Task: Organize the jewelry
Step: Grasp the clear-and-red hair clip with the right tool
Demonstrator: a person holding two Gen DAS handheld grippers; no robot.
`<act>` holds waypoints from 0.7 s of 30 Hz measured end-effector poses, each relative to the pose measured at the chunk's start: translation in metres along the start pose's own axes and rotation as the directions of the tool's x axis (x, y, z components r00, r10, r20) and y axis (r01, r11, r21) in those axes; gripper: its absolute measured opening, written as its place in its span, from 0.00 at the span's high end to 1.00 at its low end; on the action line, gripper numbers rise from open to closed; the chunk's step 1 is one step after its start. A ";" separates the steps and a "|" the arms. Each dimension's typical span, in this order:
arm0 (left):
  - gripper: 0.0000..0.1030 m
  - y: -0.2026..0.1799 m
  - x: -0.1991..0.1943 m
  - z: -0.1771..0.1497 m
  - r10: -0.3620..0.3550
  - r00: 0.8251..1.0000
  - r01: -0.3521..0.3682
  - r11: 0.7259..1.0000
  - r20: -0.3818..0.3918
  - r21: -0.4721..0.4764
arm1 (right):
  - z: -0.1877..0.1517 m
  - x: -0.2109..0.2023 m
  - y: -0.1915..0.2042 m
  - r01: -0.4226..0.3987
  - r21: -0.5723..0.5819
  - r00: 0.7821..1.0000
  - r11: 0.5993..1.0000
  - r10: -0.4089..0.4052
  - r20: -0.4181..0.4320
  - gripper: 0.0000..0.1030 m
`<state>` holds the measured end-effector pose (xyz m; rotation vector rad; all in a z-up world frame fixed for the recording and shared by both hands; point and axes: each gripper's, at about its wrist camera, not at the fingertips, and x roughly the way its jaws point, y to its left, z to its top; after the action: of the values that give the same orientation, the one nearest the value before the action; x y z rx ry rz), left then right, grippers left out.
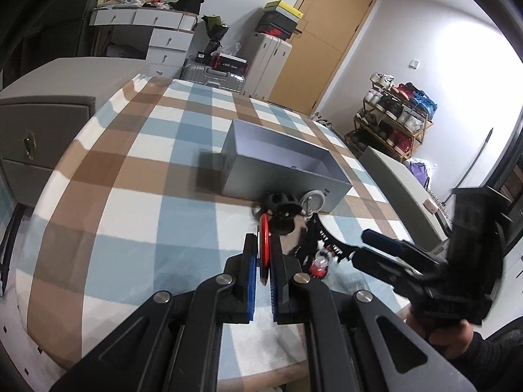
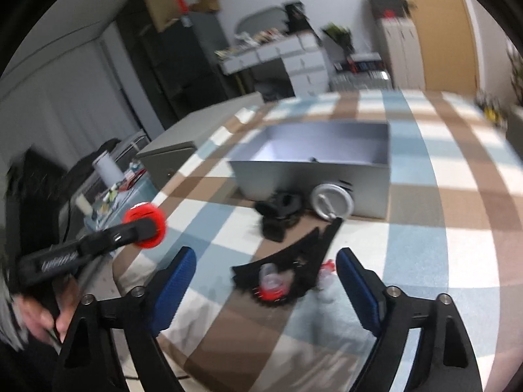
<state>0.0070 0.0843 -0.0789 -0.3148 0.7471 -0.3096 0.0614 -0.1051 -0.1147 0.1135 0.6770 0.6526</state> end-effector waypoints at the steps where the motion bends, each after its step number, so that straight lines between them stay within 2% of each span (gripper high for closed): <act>1: 0.98 0.002 0.002 -0.002 -0.004 1.000 0.004 1.000 -0.007 -0.004 | -0.004 -0.003 0.008 0.000 -0.036 1.000 0.999 0.000 0.014 0.26; 3: 0.98 0.005 0.000 -0.005 -0.006 1.000 0.006 1.000 -0.010 -0.011 | -0.010 -0.002 0.022 0.004 -0.094 1.000 0.996 -0.003 0.012 0.37; 5: 0.98 0.007 0.001 -0.007 -0.011 1.000 0.011 1.000 -0.016 -0.018 | -0.013 0.003 0.031 0.006 -0.130 1.000 0.992 -0.007 -0.001 0.43; 6: 0.98 0.008 -0.001 -0.009 -0.013 1.000 0.013 1.000 -0.013 -0.023 | -0.013 0.006 0.033 0.009 -0.138 1.000 0.990 -0.010 -0.007 0.50; 8: 0.98 0.009 -0.003 -0.010 -0.017 1.000 0.017 1.000 -0.013 -0.025 | -0.014 0.012 0.037 0.032 -0.160 0.999 0.987 -0.035 -0.017 0.56; 12: 0.98 0.010 -0.005 -0.012 -0.020 1.000 0.020 0.999 -0.010 -0.025 | -0.011 0.020 0.034 0.088 -0.173 0.996 0.981 -0.090 -0.007 0.59; 20: 0.98 0.014 -0.003 -0.014 -0.020 1.000 0.019 0.999 -0.021 -0.032 | -0.010 0.031 0.027 0.126 -0.181 0.990 0.975 -0.135 -0.036 0.86; 21: 0.98 0.014 -0.002 -0.014 -0.019 1.000 0.019 0.999 -0.023 -0.032 | -0.010 0.032 0.026 0.129 -0.179 0.989 0.975 -0.139 -0.042 0.92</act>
<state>-0.0022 0.0951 -0.0926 -0.3486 0.7730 -0.3203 0.0608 -0.0667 -0.1320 -0.1136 0.6697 0.5845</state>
